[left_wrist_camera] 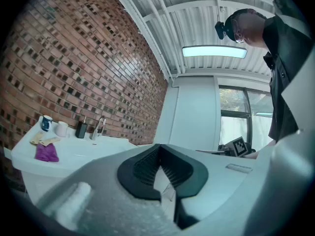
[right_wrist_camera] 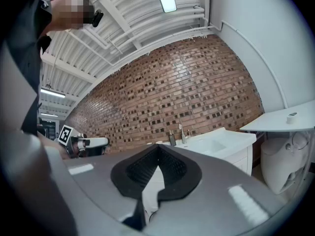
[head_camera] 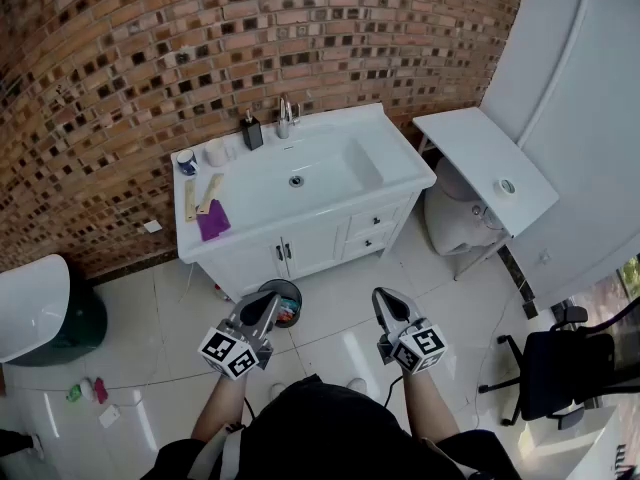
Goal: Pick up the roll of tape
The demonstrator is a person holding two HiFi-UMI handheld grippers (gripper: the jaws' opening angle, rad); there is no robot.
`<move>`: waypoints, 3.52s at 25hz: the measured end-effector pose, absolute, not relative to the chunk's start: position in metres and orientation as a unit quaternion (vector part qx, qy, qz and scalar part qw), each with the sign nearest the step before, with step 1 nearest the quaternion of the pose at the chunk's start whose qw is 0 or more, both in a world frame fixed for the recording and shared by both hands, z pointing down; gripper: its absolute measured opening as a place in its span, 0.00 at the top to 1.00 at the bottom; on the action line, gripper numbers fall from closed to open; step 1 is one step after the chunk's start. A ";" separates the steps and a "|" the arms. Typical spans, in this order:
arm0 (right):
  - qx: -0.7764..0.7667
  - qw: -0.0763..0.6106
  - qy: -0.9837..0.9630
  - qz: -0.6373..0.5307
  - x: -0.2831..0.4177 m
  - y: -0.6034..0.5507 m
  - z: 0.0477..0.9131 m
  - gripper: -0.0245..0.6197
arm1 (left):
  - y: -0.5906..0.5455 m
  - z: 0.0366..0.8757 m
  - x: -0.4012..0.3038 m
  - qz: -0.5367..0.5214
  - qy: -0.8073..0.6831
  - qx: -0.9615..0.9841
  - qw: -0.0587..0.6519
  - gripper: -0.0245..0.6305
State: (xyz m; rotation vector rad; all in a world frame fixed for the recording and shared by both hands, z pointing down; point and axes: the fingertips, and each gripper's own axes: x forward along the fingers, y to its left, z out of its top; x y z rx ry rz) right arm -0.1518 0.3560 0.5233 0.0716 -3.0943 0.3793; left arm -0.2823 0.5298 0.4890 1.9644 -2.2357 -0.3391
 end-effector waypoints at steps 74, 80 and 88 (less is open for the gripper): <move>0.381 -0.023 -0.916 0.122 0.036 0.121 0.530 0.95 | 0.159 0.510 -0.162 -0.077 -0.418 0.897 0.125 0.96; 0.343 -0.030 -0.931 0.119 0.042 0.056 0.529 0.95 | 0.108 0.501 -0.151 -0.084 -0.450 0.883 0.107 0.96; 0.309 -0.032 -0.945 0.107 0.069 -0.017 0.518 0.95 | 0.042 0.485 -0.124 -0.112 -0.469 0.871 0.097 0.96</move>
